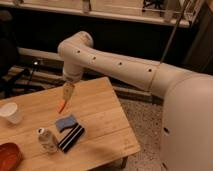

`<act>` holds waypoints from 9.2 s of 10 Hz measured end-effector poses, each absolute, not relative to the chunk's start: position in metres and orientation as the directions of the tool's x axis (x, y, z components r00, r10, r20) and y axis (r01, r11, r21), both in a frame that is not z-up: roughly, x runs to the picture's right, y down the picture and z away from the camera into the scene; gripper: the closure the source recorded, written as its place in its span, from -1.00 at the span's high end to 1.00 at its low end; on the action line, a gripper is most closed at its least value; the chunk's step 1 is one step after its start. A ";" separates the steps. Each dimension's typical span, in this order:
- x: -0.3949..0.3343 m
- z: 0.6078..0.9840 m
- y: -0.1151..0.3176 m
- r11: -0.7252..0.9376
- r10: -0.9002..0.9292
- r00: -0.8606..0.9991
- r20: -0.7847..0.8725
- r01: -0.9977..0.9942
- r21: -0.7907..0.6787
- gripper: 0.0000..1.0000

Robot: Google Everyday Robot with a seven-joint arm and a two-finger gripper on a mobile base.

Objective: Place the white sponge in the ceramic bowl

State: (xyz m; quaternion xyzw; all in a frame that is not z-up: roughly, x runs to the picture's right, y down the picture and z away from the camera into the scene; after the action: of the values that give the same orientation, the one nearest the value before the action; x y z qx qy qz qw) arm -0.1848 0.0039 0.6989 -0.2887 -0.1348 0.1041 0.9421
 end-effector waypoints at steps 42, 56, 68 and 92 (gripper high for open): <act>-0.236 0.837 0.182 0.730 0.063 0.986 0.153 0.059 -0.681 0.60; -0.226 0.856 0.182 0.703 0.031 0.992 0.120 0.064 -0.708 0.17; -0.226 0.848 0.148 0.715 0.025 0.995 0.098 0.051 -0.698 0.17; -0.243 0.824 0.075 0.761 0.005 0.996 0.089 0.054 -0.646 -0.39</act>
State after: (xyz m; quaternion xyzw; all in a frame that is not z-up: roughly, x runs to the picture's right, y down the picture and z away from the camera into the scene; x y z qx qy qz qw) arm -0.2431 0.0755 0.8242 -0.3452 -0.0425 -0.0131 0.9375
